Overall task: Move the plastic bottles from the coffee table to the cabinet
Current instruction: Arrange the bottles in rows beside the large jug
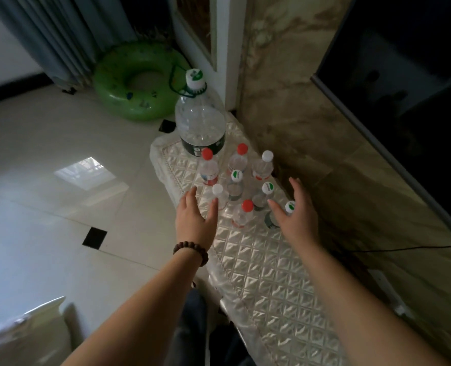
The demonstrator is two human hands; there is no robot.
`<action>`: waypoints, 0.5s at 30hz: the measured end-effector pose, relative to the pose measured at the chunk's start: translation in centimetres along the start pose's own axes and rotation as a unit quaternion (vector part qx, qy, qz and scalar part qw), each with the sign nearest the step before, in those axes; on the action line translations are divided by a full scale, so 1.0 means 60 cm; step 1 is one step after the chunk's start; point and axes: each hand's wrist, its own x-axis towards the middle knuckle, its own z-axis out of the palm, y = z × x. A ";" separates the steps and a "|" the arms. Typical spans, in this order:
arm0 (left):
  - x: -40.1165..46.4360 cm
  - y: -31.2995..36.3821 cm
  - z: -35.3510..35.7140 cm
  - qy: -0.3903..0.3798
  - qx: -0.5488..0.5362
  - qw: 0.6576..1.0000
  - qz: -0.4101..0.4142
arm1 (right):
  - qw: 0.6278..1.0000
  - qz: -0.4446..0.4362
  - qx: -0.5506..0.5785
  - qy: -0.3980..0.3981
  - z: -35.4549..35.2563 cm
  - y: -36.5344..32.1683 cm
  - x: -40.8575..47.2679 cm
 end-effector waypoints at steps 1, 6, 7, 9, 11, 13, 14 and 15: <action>0.015 0.001 -0.007 0.002 -0.002 1.000 0.005 | 1.000 -0.005 -0.003 -0.003 0.005 -0.012 0.011; 0.107 -0.010 -0.033 -0.009 0.007 1.000 0.025 | 0.999 -0.023 -0.021 -0.023 0.055 -0.068 0.097; 0.126 -0.014 -0.034 -0.017 0.010 0.999 0.028 | 0.999 -0.023 -0.022 -0.027 0.068 -0.078 0.116; 0.164 -0.022 -0.035 -0.035 0.019 0.999 0.031 | 0.999 -0.023 -0.024 -0.034 0.095 -0.097 0.155; 0.201 -0.031 -0.028 -0.052 0.028 0.998 0.035 | 0.998 -0.021 -0.035 -0.043 0.123 -0.110 0.190; 0.233 -0.041 -0.014 -0.064 0.038 0.996 0.049 | 0.996 -0.017 -0.061 -0.065 0.147 -0.112 0.225; 0.247 -0.045 -0.004 -0.070 0.042 0.995 0.056 | 0.993 -0.015 -0.076 -0.084 0.158 -0.109 0.241; 0.260 -0.049 0.007 -0.077 0.044 0.994 0.061 | 0.990 -0.015 -0.094 -0.105 0.168 -0.105 0.257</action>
